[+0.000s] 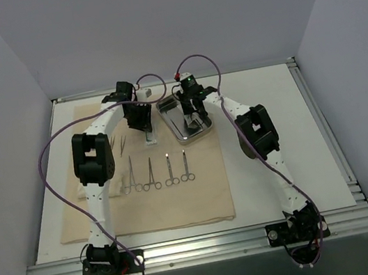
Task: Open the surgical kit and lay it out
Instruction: Pick up the medical item from the container, then place the medical item in the surgical kit.
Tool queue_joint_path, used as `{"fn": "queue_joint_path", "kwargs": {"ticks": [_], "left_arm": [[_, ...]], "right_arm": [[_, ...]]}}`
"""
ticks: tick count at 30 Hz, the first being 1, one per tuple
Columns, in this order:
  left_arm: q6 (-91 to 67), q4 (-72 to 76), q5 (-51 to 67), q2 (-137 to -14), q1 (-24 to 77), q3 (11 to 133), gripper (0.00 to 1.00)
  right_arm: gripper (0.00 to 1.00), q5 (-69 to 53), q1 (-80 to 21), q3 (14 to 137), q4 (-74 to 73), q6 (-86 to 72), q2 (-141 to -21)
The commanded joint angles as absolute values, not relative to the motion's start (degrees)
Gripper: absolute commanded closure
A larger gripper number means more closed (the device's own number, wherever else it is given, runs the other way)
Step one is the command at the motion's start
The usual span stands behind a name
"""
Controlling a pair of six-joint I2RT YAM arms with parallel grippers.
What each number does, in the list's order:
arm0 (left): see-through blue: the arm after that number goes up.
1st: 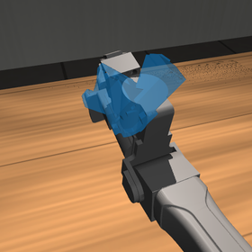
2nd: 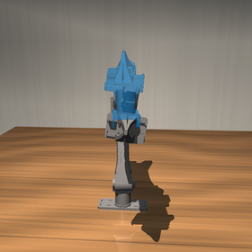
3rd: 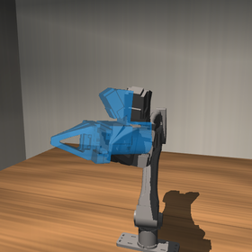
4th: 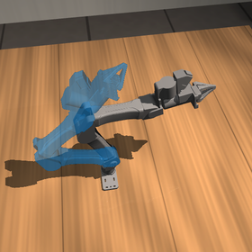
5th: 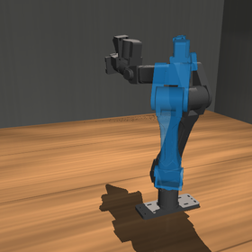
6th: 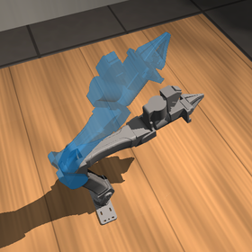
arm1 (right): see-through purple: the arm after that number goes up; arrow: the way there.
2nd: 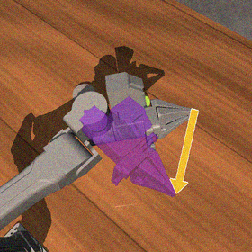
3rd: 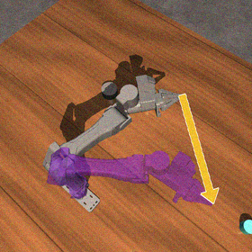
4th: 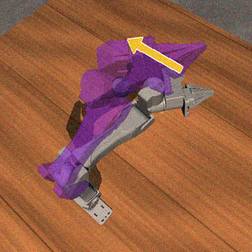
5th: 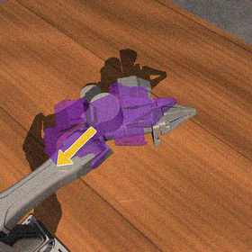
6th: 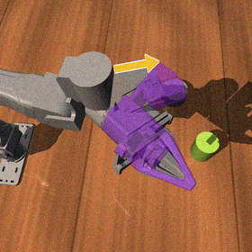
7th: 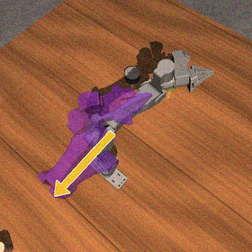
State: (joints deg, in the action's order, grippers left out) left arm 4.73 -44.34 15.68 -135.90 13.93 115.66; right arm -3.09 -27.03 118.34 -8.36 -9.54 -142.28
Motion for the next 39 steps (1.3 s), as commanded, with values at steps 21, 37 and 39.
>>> {"fn": "queue_joint_path", "kwargs": {"ticks": [21, 37, 39], "left_arm": [[5.18, -46.23, 21.35, -124.12, 13.71, 118.30, 0.51], [6.86, -41.05, 47.02, -107.84, 7.65, 107.85, 0.36], [6.59, -39.12, 47.72, -107.49, 7.30, 107.32, 0.36]], "right_arm": [[1.00, -4.03, -27.07, 104.25, 6.56, -17.75, -121.84], [1.00, -13.70, -33.31, 78.22, 50.97, -30.41, -110.04], [1.00, -15.73, -33.75, 78.31, 52.82, -30.76, -110.30]]}}
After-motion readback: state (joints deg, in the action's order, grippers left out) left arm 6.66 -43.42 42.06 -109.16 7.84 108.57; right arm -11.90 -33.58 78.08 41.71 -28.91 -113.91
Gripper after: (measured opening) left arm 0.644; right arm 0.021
